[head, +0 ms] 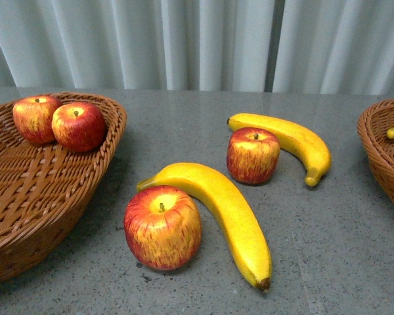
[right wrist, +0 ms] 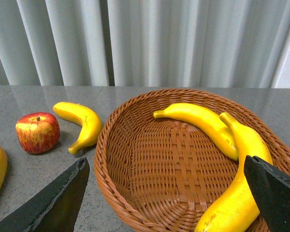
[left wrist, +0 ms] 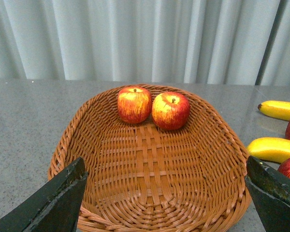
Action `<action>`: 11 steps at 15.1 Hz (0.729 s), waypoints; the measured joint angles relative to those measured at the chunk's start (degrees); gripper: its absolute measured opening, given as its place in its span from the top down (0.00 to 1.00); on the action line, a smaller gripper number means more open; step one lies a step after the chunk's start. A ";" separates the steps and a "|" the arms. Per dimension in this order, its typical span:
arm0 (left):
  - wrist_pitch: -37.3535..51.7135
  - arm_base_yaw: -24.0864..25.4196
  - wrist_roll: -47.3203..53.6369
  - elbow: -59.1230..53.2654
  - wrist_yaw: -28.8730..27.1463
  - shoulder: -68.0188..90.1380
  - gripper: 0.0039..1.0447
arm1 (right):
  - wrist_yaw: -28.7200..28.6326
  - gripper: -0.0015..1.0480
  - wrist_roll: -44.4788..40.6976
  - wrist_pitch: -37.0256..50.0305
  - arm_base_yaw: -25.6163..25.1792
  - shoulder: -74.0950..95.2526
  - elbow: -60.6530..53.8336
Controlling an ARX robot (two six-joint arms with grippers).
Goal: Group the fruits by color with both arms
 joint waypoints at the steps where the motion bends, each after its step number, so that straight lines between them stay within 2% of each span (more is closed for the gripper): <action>1: 0.00 0.00 0.00 0.00 0.00 0.00 0.06 | 0.00 0.06 0.00 0.00 0.00 0.00 0.00; 10: -1.07 -0.39 -0.33 0.15 -1.20 0.28 0.06 | 0.00 0.06 0.00 -0.02 0.00 0.00 0.00; 11: -8.37 -6.23 -3.96 3.80 -14.78 6.71 0.06 | 0.07 0.06 0.07 -0.04 0.00 0.00 0.00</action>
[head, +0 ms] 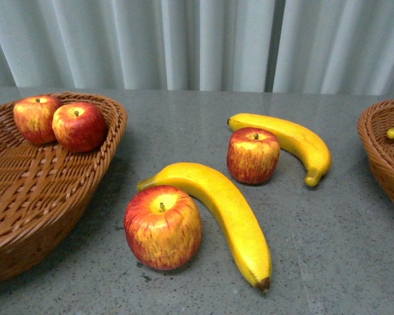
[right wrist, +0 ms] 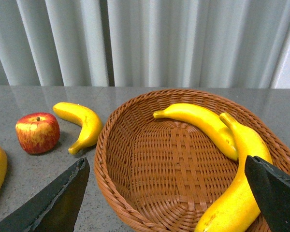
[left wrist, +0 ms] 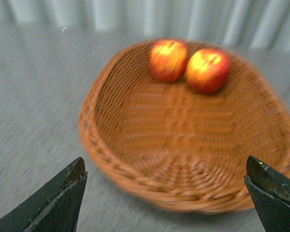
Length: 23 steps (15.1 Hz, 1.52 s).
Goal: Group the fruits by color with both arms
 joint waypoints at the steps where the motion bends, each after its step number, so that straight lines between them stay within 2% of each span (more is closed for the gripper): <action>1: 4.13 -1.36 -0.74 2.78 -8.76 8.31 0.06 | -0.26 0.06 -0.09 0.07 0.02 0.00 0.00; 2: 11.45 1.29 -0.22 5.44 -13.94 14.97 0.06 | 0.00 0.06 -0.07 -0.02 -0.02 0.00 0.00; 3: 18.86 2.89 1.44 8.55 -12.33 20.85 0.06 | -0.07 0.06 -0.07 -0.02 0.09 0.00 0.00; 4: 32.79 1.97 7.52 21.38 0.13 43.82 0.06 | -0.04 0.06 -0.07 0.02 0.09 0.00 0.00; 5: 32.33 0.74 9.35 25.66 4.15 49.68 0.06 | -0.04 0.06 -0.07 0.04 0.11 0.00 0.00; 7: 25.29 -5.73 15.08 35.65 12.59 58.82 0.06 | -0.04 0.06 -0.07 0.02 0.09 0.00 0.00; 8: 20.74 -10.49 17.70 39.82 17.44 61.68 0.06 | -0.04 0.06 -0.07 0.04 0.09 0.00 0.00; 10: 14.19 -17.14 21.40 41.53 21.62 69.42 0.06 | -0.04 0.06 -0.07 0.02 0.11 0.00 0.00; 14: 11.21 -21.07 23.74 41.51 21.33 73.42 0.06 | -0.04 0.06 -0.07 0.02 0.11 0.00 0.00; 20: 9.07 -20.90 26.47 41.51 21.90 77.11 0.06 | -0.04 0.06 -0.07 0.02 0.09 0.00 0.00; 23: 8.50 -21.75 27.54 41.05 23.93 77.40 0.06 | -0.04 0.06 -0.07 0.02 0.09 0.00 0.00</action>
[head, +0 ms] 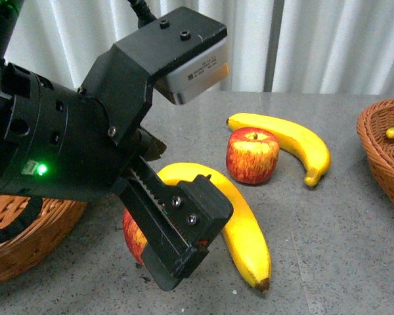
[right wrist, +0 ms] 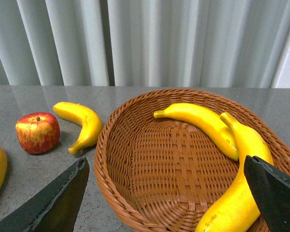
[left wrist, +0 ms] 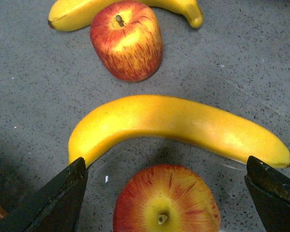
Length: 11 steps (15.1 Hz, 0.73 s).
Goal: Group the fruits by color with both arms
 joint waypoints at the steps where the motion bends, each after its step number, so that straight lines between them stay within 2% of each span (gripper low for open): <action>1: -0.35 -0.04 0.44 -0.35 -0.13 0.57 0.06 | 0.00 0.06 0.00 0.00 0.00 0.00 0.00; 9: 1.07 0.04 1.97 -2.86 -1.05 3.13 0.06 | 0.00 0.06 0.00 0.00 0.02 0.00 0.00; 10: 1.44 0.04 2.34 -2.91 -1.18 3.13 0.10 | 0.00 0.06 0.00 0.00 0.02 0.00 0.00; 11: 2.03 0.04 2.34 -2.93 -1.46 3.13 0.20 | 0.00 0.06 0.00 0.00 0.00 0.00 0.00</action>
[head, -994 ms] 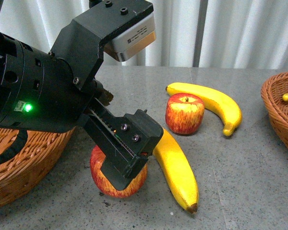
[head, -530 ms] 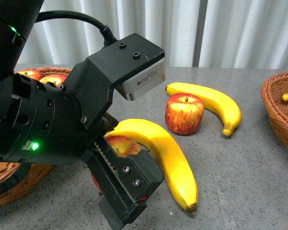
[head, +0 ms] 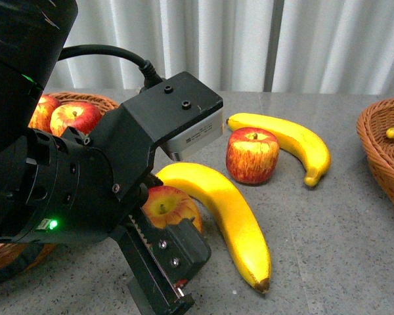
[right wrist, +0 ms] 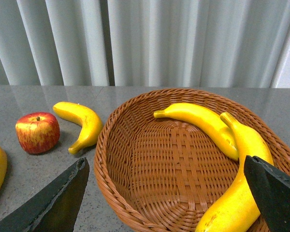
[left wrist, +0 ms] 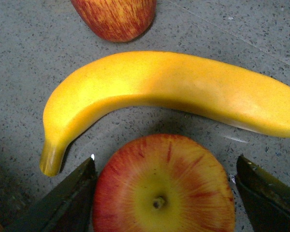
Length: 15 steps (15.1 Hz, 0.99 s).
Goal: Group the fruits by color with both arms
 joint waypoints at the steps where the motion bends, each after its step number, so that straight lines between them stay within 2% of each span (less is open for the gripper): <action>1: 0.07 0.04 -0.02 0.00 0.04 -0.02 0.33 | 0.00 0.06 0.00 0.00 0.02 0.00 0.00; 4: 1.14 -0.39 -0.50 -0.02 0.02 -0.83 0.40 | 0.00 0.06 0.00 0.00 0.02 0.00 0.00; 8: 10.43 -0.07 -7.63 1.53 -6.32 -11.85 0.40 | 0.00 0.06 0.00 0.00 0.02 0.00 0.00; 9: 13.66 3.98 -12.35 1.97 -12.70 -14.80 0.41 | 0.00 0.06 0.00 0.00 0.00 0.00 0.00; 11: 15.23 12.04 -18.97 1.33 -19.10 -16.61 0.41 | 0.00 0.06 0.00 0.00 0.00 0.00 0.00; 13: 14.97 21.05 -25.99 -0.76 -20.79 -16.76 0.41 | 0.00 0.06 0.00 0.00 0.00 0.00 0.00; 15: 16.00 27.19 -30.82 -3.21 -22.56 -14.45 0.41 | 0.00 0.06 0.00 0.02 0.00 0.00 0.00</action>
